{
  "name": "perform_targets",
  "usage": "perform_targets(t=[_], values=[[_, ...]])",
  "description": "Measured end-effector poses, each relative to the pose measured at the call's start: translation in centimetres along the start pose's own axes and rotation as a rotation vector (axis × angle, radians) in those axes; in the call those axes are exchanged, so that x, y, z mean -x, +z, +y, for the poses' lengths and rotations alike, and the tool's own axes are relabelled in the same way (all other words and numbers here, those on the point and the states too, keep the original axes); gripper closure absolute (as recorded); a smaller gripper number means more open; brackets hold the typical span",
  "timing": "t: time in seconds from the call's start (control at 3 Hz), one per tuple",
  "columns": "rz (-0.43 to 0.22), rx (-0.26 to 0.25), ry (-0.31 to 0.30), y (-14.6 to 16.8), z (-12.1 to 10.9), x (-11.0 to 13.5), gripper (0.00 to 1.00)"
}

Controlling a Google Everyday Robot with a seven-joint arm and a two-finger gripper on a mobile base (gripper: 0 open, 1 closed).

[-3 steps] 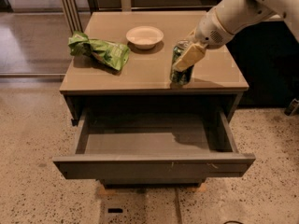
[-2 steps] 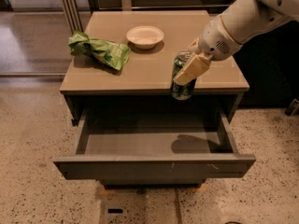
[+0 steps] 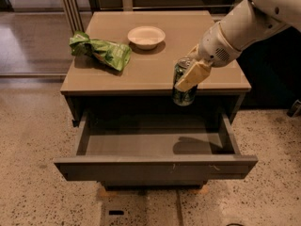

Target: Place green can into top drawer

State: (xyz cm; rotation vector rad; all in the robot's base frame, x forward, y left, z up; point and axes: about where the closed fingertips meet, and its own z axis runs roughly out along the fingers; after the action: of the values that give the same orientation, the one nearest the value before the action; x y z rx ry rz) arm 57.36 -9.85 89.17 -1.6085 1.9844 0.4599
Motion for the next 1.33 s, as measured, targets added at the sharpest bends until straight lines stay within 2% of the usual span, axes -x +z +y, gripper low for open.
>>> perform_targets(t=[0.33,0.67,1.33], values=[[0.024,-0.031,-0.012,1.8,1.4,-2.0,1.00],[0.041,-0.065,-0.010,4.8,2.7,-5.0,1.00],[0.042,-0.146,-0.016,12.1,3.7,-11.2,1.00]])
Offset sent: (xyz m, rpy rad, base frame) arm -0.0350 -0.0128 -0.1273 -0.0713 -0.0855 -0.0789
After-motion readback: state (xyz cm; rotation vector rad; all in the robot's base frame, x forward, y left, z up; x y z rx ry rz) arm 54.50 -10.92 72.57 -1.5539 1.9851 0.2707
